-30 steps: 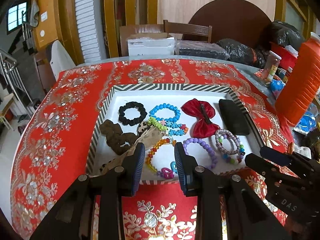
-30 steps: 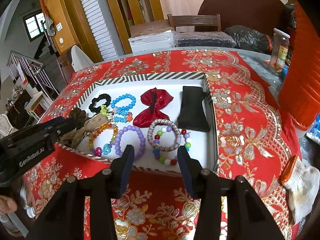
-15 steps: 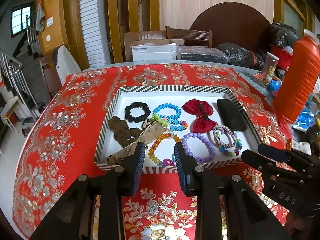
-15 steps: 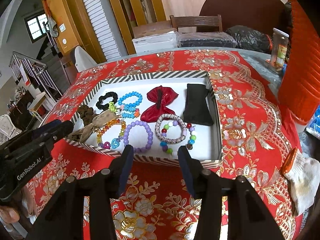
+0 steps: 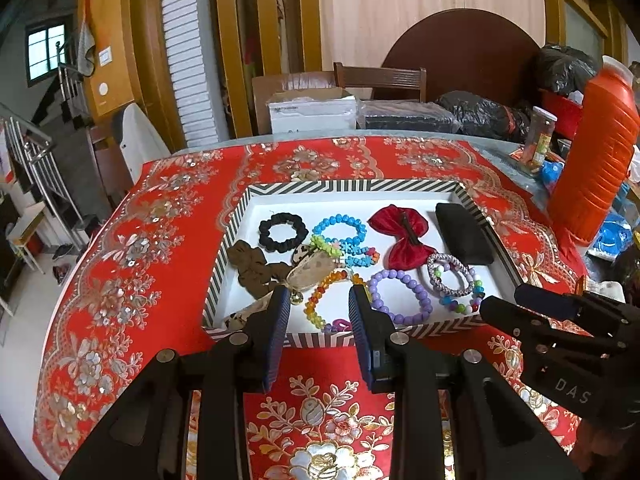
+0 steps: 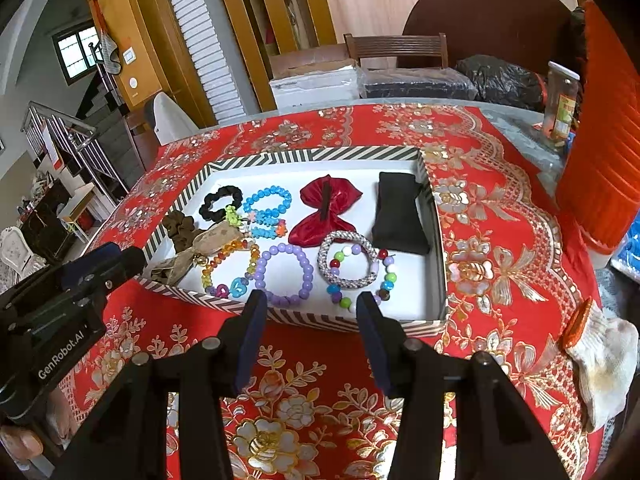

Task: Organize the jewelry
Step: 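Lift both tools out of the tray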

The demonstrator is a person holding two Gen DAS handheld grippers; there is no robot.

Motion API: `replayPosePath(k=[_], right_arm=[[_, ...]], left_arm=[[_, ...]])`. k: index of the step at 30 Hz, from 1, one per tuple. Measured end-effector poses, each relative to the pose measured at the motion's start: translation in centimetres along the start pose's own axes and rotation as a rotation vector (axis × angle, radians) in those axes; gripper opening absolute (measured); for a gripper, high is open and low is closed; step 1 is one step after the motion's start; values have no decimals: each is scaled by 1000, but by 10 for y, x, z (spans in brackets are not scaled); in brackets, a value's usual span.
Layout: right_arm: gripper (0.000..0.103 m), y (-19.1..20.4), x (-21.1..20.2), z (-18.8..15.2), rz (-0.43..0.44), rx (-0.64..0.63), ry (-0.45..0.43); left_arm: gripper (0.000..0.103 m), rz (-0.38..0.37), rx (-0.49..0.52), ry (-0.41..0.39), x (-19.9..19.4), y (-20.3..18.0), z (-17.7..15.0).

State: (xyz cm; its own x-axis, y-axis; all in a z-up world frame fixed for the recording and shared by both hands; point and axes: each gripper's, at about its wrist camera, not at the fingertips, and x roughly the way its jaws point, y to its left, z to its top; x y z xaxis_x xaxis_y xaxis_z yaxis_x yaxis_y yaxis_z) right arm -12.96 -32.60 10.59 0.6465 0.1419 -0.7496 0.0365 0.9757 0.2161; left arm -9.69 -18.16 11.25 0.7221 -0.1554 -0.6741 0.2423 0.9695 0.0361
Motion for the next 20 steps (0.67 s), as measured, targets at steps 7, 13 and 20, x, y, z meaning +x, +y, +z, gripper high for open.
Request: replayPosePath(k=[7, 13, 20], right_arm=[[48, 5, 0, -1, 5, -10, 1], [48, 5, -1, -2, 4, -7, 1], [48, 2, -6, -2, 6, 4, -9]], left_arm=[[38, 1, -11, -10, -3, 2, 0], [38, -9, -10, -24, -5, 2, 2], [38, 14, -24, -40, -6, 4, 3]])
